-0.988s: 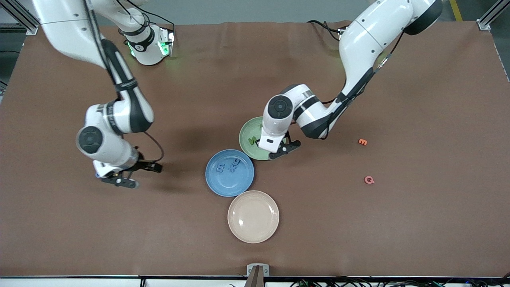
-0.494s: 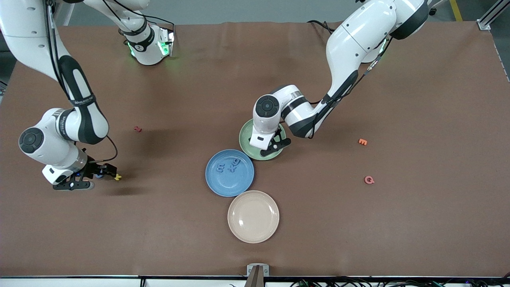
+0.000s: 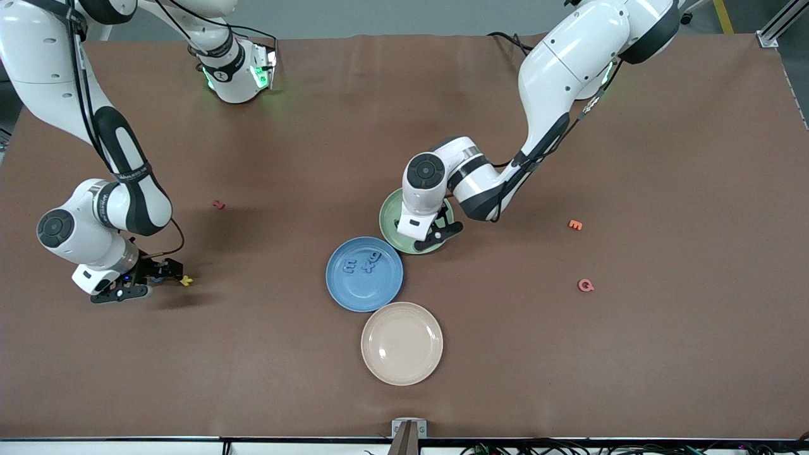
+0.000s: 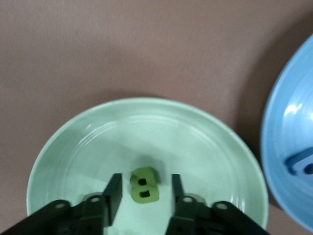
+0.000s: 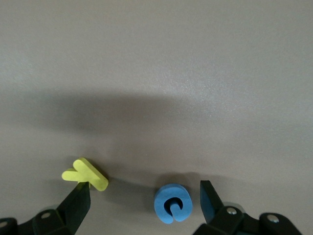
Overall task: Sort letters by color into matching plates
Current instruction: 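Release green B on the green plate while the right gripper reaches blue o, then grasp the blue ring o with the right gripper while the left gripper withdraws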
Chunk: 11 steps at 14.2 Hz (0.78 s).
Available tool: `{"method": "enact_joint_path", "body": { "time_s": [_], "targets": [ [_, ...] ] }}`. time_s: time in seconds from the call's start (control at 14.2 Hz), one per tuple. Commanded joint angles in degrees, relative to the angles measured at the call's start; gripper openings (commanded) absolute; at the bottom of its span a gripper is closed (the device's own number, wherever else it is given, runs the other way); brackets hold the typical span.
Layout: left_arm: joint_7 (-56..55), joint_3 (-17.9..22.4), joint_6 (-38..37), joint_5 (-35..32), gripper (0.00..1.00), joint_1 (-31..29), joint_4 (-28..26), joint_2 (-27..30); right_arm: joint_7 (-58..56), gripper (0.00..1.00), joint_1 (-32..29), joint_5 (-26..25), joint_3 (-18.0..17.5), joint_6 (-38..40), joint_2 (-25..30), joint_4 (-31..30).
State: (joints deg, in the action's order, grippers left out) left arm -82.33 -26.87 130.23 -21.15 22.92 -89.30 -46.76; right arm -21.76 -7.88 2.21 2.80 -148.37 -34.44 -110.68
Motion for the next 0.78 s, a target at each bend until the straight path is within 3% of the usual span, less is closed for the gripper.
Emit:
{"method": "enact_joint_path", "body": {
  "time_s": [0.0, 0.21, 0.35, 0.56, 0.71],
  "targets": [
    [0.42, 0.16, -1.39, 0.49, 0.83, -1.12, 0.26, 2.81, -1.97, 0.99, -2.05, -0.45, -1.13, -0.52, -0.89, 0.82],
    [3.29, -0.11, -1.47, 0.4, 0.98, -3.14, -0.79, 6.67, -3.29, 0.97, -2.84, -0.45, -1.13, -0.61, -1.59, 0.82],
    [9.09, -0.28, -3.66, 0.58, 0.99, -5.68, -3.42, 10.44, -3.47, 0.91, -3.28, -0.45, -1.13, -0.52, -1.68, 0.73],
    [18.41, -4.05, -5.86, 1.63, 0.99, -12.96, -9.64, 17.64, -3.47, 0.61, -3.37, -0.45, -1.13, -0.52, -1.95, 0.56],
    [23.68, -7.38, -6.92, 1.72, 0.99, -19.19, -13.69, 21.95, -3.38, 0.34, -3.54, -0.45, -1.13, -0.7, -2.47, 0.47]
  ]
}}
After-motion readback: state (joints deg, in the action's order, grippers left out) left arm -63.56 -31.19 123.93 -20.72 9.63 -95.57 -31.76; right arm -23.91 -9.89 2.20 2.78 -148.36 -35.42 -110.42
